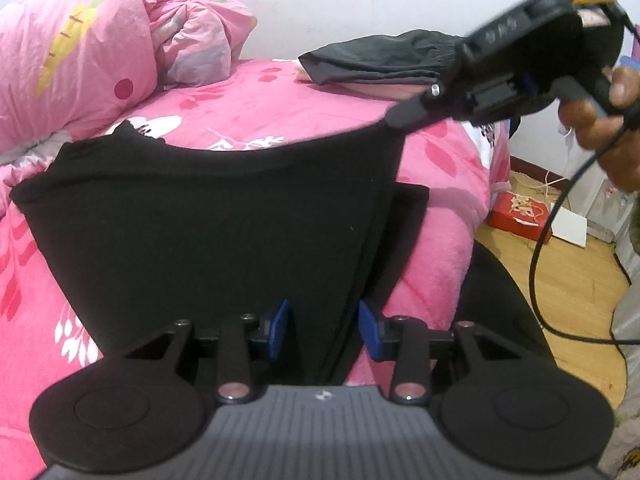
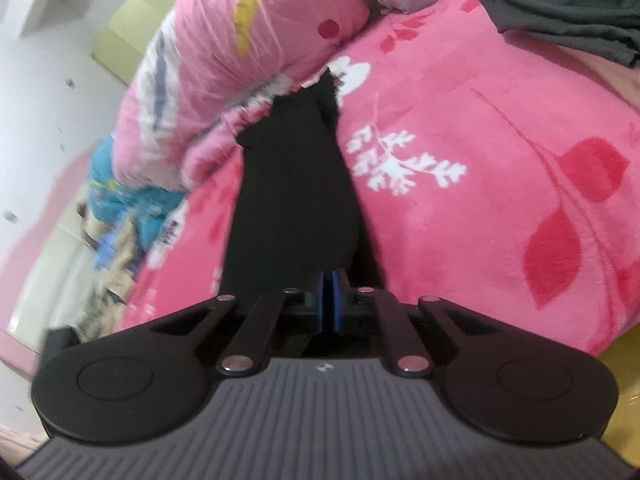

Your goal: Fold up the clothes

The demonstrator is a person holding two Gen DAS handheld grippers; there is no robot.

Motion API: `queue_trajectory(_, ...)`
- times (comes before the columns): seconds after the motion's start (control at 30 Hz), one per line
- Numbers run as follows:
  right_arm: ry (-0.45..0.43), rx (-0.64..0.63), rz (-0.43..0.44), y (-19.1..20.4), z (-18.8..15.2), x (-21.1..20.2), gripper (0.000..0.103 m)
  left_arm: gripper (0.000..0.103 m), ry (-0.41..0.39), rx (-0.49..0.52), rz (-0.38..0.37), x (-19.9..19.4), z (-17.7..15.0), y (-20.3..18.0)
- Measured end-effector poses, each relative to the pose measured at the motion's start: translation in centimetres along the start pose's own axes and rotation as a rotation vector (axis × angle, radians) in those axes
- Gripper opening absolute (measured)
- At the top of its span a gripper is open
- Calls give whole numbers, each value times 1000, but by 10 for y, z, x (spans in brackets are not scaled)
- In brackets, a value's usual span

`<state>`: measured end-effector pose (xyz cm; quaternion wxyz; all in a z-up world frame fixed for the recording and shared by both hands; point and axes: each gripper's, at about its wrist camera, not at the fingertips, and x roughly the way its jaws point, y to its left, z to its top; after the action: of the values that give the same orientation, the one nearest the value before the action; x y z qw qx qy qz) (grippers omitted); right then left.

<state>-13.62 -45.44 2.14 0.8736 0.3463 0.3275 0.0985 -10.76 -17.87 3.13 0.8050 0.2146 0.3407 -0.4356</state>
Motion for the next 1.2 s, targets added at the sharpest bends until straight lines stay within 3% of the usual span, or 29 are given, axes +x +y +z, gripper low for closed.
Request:
queue_trajectory(0.2,-34,76,80,-2,5,-10,3,41,-7,-43,19,-1,0,4)
queue_trajectory(0.27,-36,86,96,-1,6,-11,3,31,-10,-58,26,-1,0,6)
queue_trajectory(0.33,-36,99,112,-2,5,-12,3,12,-12,-72,32,-2,0,7)
queue_trajectory(0.4,-38,103,110,-2,3,-12,3,7,-15,-87,39,-2,0,9)
queue_trajectory(0.67,-5,152,31,-24,-11,1,3,9,-12,-154,-15,-14,3,21)
queue_trajectory(0.83,-18,144,55,-21,-10,-3,3,12,20,-183,-19,-9,1,26)
queue_trajectory(1.03,-41,102,87,-8,-6,-11,3,5,-16,-201,-8,-17,-3,25)
queue_trajectory(1.2,-26,122,58,-16,-10,-10,3,4,-42,-197,-71,-41,0,29)
